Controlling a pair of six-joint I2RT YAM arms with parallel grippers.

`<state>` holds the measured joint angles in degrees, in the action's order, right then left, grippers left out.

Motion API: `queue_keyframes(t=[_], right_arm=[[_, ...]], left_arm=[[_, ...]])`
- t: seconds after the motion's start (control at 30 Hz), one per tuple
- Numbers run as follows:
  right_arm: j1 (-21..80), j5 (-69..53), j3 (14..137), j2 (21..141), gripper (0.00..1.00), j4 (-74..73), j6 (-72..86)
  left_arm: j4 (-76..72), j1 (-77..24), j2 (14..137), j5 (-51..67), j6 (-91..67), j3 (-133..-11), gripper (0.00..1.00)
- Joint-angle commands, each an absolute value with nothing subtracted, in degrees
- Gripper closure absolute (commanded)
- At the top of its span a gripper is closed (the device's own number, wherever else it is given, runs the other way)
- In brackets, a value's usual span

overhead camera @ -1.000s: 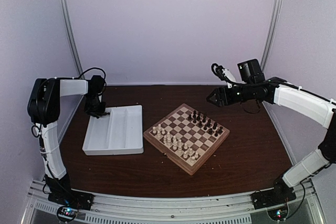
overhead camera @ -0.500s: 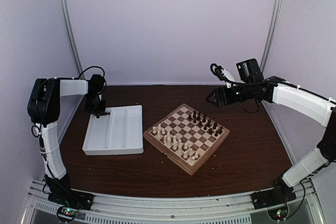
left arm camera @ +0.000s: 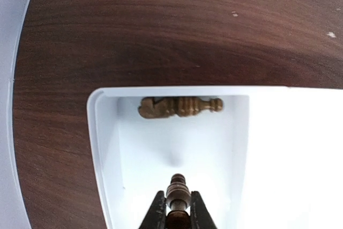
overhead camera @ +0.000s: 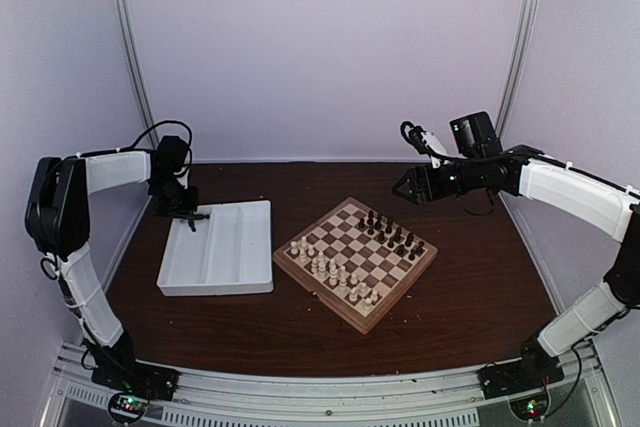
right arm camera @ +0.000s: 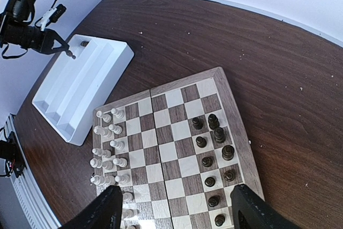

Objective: Set up the chess pieces on the board
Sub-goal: Pick up the chess piece from the storage box.

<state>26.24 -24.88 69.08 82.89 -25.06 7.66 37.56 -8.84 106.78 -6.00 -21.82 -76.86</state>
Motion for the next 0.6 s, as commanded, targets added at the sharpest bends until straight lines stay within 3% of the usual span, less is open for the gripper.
queue_keyframes(t=[0.0,0.4,0.57], right_arm=[[26.1,-25.5,70.6,83.0,0.27,-25.5,6.9],[26.1,-27.7,70.0,83.1,0.28,-24.7,8.1],[27.2,-33.3,68.7,83.3,0.33,-22.1,9.4]], left_arm=[[36.4,-10.1,100.4,3.7,-24.2,-74.4,0.95],[38.2,-18.5,98.0,12.1,-25.6,-79.3,0.93],[38.2,-20.5,97.8,18.4,-27.0,-81.3,0.93]])
